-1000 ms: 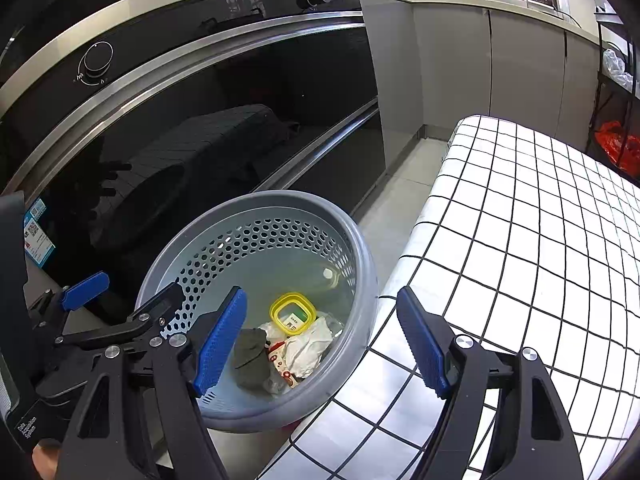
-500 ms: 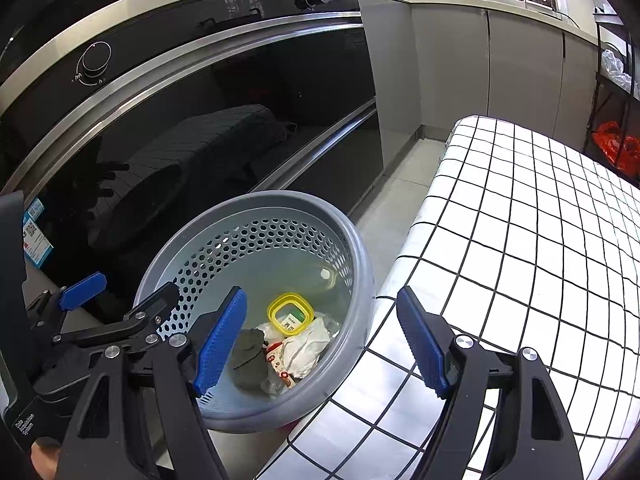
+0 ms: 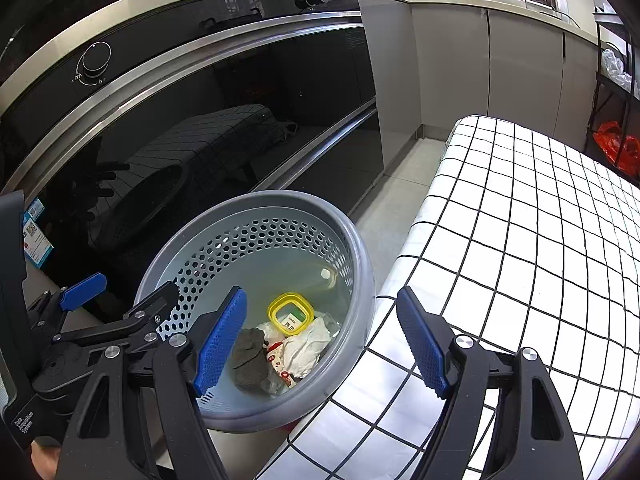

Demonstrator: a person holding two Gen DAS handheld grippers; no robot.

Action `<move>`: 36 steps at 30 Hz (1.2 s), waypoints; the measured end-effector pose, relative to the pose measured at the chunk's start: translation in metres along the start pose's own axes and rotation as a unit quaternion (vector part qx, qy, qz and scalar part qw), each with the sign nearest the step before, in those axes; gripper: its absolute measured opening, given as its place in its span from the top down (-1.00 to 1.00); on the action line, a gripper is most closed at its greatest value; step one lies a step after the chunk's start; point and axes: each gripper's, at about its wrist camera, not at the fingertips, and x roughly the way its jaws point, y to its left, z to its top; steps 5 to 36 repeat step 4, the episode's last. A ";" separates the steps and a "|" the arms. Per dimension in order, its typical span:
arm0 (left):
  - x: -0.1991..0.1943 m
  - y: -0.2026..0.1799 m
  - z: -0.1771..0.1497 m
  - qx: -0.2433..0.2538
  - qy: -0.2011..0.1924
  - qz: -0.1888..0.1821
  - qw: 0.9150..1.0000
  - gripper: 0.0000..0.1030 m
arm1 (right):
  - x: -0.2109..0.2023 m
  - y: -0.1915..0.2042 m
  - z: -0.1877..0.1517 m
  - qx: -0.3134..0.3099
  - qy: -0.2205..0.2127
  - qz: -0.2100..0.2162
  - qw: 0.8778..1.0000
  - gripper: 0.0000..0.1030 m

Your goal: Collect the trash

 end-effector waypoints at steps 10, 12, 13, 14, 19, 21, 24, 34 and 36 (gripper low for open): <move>0.000 0.000 0.000 0.000 0.001 0.000 1.000 -0.87 | 0.000 0.000 0.000 0.000 0.000 0.000 1.000 -0.43; 0.000 0.000 0.000 0.000 0.001 0.000 1.000 -0.87 | 0.000 0.000 0.000 0.000 0.000 0.000 1.000 -0.43; 0.000 0.000 0.000 0.000 0.001 0.000 1.000 -0.87 | 0.000 0.000 0.000 0.000 0.000 0.000 1.000 -0.43; 0.000 0.000 0.000 0.000 0.001 0.000 1.000 -0.87 | 0.000 0.000 0.000 0.000 0.000 0.000 1.000 -0.43; 0.000 0.000 0.000 0.000 0.001 0.000 1.000 -0.87 | 0.000 0.000 0.000 0.000 0.000 0.000 1.000 -0.43; 0.000 0.000 0.000 0.000 0.001 0.000 1.000 -0.87 | 0.000 0.000 0.000 0.000 0.000 0.000 1.000 -0.43; 0.000 0.000 0.000 0.000 0.001 0.000 1.000 -0.87 | 0.000 0.000 0.000 0.000 0.000 0.000 1.000 -0.43; 0.000 0.000 0.000 0.000 0.001 0.000 1.000 -0.87 | 0.000 0.000 0.000 0.000 0.000 0.000 1.000 -0.43; 0.000 0.000 0.000 0.000 0.001 0.000 1.000 -0.87 | 0.000 0.000 0.000 0.000 0.000 0.000 1.000 -0.43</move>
